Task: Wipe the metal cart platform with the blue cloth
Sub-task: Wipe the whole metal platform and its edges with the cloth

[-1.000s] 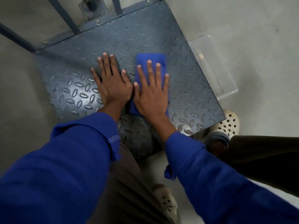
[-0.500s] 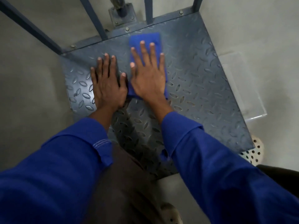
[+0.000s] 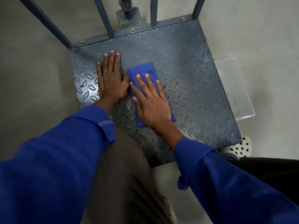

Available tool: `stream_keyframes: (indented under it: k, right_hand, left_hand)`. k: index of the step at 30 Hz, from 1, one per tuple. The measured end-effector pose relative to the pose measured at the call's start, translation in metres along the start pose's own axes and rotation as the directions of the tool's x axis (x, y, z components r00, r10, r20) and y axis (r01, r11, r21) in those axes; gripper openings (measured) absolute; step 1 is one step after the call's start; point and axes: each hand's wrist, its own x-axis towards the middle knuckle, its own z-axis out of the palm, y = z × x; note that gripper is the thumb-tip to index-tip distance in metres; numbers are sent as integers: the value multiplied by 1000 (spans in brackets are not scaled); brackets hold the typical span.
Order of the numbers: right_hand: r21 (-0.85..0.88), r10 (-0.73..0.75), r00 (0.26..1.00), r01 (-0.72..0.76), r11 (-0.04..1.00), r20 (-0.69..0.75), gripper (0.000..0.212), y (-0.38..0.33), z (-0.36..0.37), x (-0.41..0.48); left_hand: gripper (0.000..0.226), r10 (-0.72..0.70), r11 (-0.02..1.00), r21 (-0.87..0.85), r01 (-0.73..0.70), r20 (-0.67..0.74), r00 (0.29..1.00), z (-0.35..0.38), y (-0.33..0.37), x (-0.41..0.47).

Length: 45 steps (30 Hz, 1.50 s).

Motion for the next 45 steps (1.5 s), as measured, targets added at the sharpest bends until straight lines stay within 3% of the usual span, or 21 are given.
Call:
stream_keyframes:
  k: [5,10,11,12,14,15,16,18,20,21,22,26,28,40,45]
  right_hand:
    - [-31,-26,999,25,999,-30,54,32,-5,-13]
    - [-1,295,951,-296,955,-92,56,15,-10,-52]
    - [-23,231,971,-233,972,-57,56,5,-9,-64]
    - [-41,81,997,-81,996,3,57,-2,-8,-76]
    - [-34,-261,959,266,963,107,57,6,-10,-89]
    - [-39,-336,935,342,939,112,56,18,-12,-86]
    - [-45,-317,944,322,946,95,56,29,-13,-80]
    - [-41,-28,1000,28,999,-1,56,47,-16,-67]
    - [-28,315,944,-319,947,-97,57,54,-18,-62]
    - [-30,388,914,-394,919,-118,58,52,-18,-63]
    - [-36,397,910,-404,914,-121,59,47,-18,-67]
    - [-63,176,984,-178,982,-41,58,32,-18,-103]
    - [-65,139,990,-140,988,-25,57,30,-18,-113]
    - [-47,158,987,-159,986,-35,57,25,-25,-110]
    - [-55,271,963,-270,961,7,60,-10,-26,-123]
  left_hand:
    - [77,252,966,43,-254,37,967,-7,-36,-36]
    - [78,451,873,174,-455,67,890,-3,-70,-108]
    - [77,480,851,220,-477,43,876,2,-74,-116]
    - [76,495,837,261,-482,15,869,6,-77,-122]
    - [73,499,834,288,-472,-28,866,9,-80,-126]
    - [73,498,837,281,-469,-39,866,9,-79,-127]
    - [73,494,843,269,-466,-45,868,8,-79,-127]
    - [76,487,850,251,-464,-32,873,6,-78,-128]
    - [78,474,859,236,-455,-26,880,5,-77,-129]
    - [78,464,867,221,-447,-29,885,4,-77,-129]
    - [77,454,875,206,-439,-30,890,3,-76,-130]
    - [75,431,890,157,-427,11,902,0,-72,-134]
    - [75,419,898,133,-420,37,907,-3,-71,-134]
    - [76,412,901,117,-418,71,908,-13,-66,-137]
    - [73,321,940,108,-323,33,947,-13,-56,-158]
